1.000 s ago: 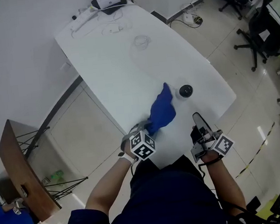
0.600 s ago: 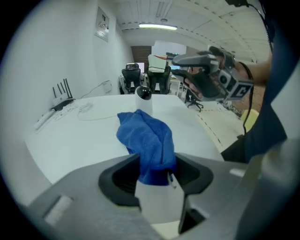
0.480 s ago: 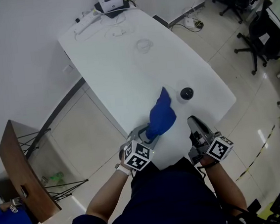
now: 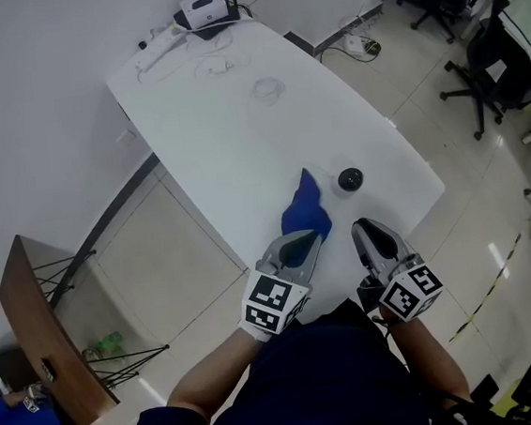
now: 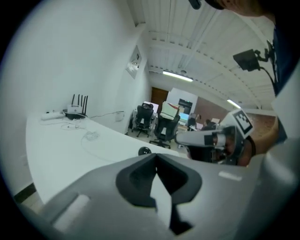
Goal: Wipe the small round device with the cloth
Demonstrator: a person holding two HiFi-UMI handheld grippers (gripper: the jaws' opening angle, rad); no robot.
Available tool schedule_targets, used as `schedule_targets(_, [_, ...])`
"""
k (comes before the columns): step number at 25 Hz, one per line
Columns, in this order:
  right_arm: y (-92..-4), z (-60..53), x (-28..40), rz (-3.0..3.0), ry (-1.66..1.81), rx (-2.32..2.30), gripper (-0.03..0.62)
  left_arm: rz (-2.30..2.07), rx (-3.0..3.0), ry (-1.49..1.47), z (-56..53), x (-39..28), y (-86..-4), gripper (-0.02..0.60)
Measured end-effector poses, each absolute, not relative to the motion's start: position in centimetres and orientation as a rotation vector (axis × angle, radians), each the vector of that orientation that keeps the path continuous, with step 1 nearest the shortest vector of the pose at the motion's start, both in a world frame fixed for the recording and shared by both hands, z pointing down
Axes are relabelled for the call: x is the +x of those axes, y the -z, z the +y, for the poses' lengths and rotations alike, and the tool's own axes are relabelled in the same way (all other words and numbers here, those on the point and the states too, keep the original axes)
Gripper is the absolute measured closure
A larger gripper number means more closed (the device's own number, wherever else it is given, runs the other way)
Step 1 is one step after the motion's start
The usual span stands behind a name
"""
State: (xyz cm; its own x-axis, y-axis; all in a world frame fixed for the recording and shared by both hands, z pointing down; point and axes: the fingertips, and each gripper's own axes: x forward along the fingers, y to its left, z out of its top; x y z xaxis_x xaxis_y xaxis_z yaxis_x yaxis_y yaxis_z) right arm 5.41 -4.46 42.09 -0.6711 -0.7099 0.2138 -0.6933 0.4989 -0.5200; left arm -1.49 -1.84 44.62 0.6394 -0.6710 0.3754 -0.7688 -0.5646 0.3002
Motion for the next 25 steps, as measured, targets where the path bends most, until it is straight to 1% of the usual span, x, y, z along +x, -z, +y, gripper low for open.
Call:
schedule_targets(5, [-40.2, -4.3, 5.9, 2.765, 0.715, -1.309, 0.549, -1.121, 2.477, -0.300, -0.6, 0.3, -44.5, 0.578])
schedule_targets(8, [-39.7, -4.2, 5.9, 2.789, 0.653, -1.320, 0.549, -1.105, 2.487, -0.321, -0.3, 0.7, -44.9, 0.578])
schedule_targets(25, [-39.9, -4.0, 5.2, 2.844, 0.589, -1.300, 0.549, -1.122, 2.464, -0.342, -1.3, 0.3, -45.5, 0.578])
